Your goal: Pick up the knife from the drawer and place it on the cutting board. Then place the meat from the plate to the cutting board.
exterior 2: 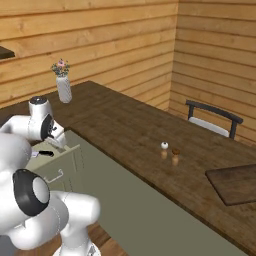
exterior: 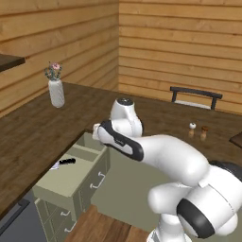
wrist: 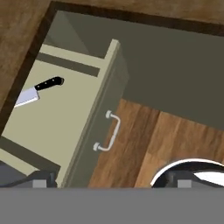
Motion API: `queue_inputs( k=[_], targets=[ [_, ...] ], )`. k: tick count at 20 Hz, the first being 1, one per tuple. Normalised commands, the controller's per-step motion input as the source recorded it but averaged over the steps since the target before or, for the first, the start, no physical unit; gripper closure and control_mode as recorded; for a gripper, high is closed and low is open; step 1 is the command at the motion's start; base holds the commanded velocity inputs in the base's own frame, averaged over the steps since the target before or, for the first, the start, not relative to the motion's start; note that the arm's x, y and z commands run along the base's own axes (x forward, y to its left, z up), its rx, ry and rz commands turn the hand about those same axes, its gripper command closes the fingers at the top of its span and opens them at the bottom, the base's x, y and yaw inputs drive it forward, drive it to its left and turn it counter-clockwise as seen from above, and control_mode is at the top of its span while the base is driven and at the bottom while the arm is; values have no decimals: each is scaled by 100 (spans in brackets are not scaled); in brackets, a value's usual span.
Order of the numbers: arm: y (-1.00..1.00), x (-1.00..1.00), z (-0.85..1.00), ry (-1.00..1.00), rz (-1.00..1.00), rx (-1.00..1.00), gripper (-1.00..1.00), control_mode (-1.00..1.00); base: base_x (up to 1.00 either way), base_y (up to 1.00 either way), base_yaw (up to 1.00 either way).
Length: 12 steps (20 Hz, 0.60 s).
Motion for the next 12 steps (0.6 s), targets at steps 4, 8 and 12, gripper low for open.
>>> queue_inputs(
  k=[4, 8, 12],
  targets=[
    [57, 1, -48, 0, 0, 0, -100, -100, 0, 0, 0],
    [56, 0, -16, -6, 0, 0, -100, -100, 0, 0, 0],
    [46, 4, -1, -6, 10, 0, -100, -100, 0, 0, 0]
  ],
)
